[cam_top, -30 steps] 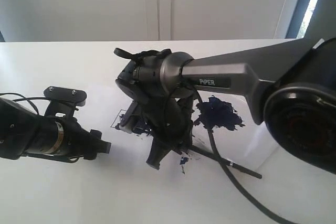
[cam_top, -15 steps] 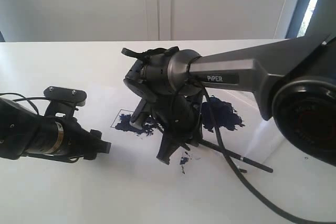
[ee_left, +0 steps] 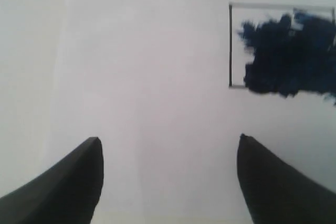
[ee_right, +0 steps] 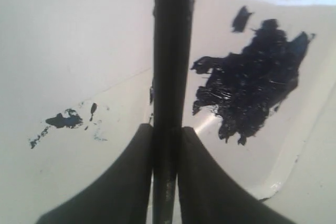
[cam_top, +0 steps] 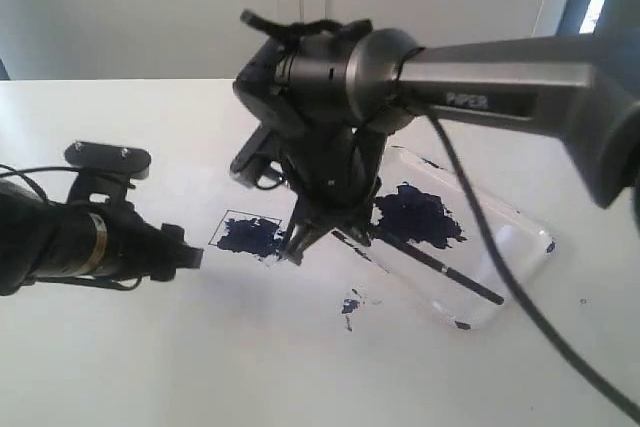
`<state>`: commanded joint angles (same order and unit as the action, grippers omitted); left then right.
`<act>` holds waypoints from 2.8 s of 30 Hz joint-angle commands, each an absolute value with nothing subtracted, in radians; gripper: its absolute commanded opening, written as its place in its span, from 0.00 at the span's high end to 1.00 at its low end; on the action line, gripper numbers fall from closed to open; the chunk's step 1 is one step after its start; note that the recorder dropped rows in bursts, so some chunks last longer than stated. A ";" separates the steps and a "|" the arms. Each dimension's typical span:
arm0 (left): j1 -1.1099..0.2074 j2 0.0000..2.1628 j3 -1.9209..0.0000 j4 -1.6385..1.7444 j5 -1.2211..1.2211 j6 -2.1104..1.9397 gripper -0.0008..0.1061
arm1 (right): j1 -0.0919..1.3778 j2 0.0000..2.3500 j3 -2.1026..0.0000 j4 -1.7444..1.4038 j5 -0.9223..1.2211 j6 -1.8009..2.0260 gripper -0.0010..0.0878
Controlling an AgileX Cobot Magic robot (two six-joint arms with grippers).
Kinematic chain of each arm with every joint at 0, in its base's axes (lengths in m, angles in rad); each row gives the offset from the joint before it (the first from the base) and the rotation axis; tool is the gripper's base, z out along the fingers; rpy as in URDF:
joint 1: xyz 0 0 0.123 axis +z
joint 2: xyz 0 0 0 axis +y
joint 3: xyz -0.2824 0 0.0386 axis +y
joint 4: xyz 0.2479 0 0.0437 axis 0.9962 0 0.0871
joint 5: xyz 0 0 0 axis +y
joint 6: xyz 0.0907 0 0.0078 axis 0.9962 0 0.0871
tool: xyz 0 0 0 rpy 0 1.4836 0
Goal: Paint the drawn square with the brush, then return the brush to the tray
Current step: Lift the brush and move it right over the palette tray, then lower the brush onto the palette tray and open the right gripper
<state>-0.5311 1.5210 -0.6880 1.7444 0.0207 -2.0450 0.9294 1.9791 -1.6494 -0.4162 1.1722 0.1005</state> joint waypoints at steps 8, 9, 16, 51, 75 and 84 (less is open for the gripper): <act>-0.531 1.217 -0.612 1.744 0.058 -2.073 0.34 | 0.929 1.854 -1.597 -0.420 1.115 0.181 0.99; -0.531 1.175 -0.598 1.744 0.057 -2.086 0.34 | 0.929 1.840 -1.569 -0.420 1.099 0.191 0.99; -0.531 0.792 -0.435 1.655 0.070 -2.097 0.34 | 0.929 1.701 -1.241 -0.561 0.936 0.420 0.99; -0.531 0.303 -0.045 1.449 -0.116 -2.113 0.38 | 0.927 1.744 -0.708 -1.120 0.653 1.335 0.65; -0.531 0.303 0.000 1.490 -0.028 -2.113 0.55 | 1.279 0.858 -0.529 -1.123 0.631 1.346 0.99; -0.531 0.303 0.000 1.507 -0.034 -2.110 0.55 | 1.295 0.533 -0.282 -1.303 0.252 1.579 0.99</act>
<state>-0.5311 0.3034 0.0000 1.5066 -0.0345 -2.1097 1.2949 0.5331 -0.2823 -1.3025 0.2524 1.5790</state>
